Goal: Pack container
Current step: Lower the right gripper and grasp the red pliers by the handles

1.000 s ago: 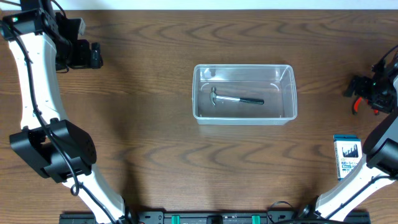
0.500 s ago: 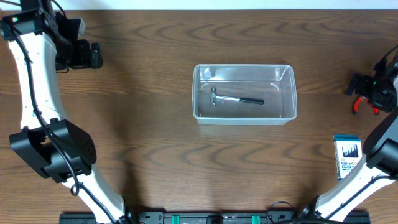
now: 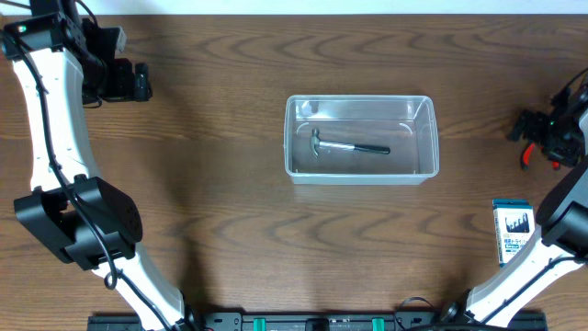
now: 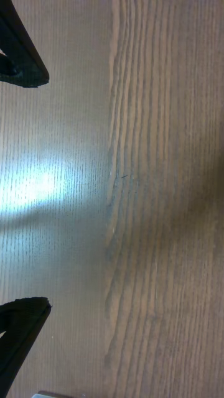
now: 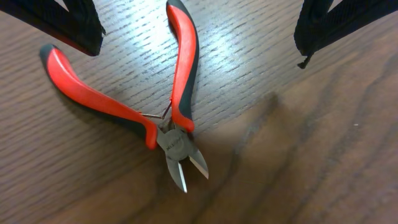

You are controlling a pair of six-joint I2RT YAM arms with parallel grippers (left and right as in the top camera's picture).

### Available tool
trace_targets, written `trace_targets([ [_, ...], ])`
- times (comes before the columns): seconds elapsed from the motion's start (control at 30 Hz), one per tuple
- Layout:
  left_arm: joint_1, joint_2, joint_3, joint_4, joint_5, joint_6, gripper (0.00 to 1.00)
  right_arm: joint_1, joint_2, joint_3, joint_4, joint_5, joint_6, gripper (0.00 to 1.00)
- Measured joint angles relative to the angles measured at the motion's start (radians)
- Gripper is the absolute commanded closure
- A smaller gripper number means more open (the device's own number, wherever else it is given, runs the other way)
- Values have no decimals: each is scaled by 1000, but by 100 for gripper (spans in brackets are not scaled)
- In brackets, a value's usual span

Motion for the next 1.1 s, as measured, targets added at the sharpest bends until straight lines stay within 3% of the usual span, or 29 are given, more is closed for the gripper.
trace_targets([
  [1.1, 0, 0, 0, 0, 0, 0, 2, 8, 51, 2, 14, 22, 24, 1],
])
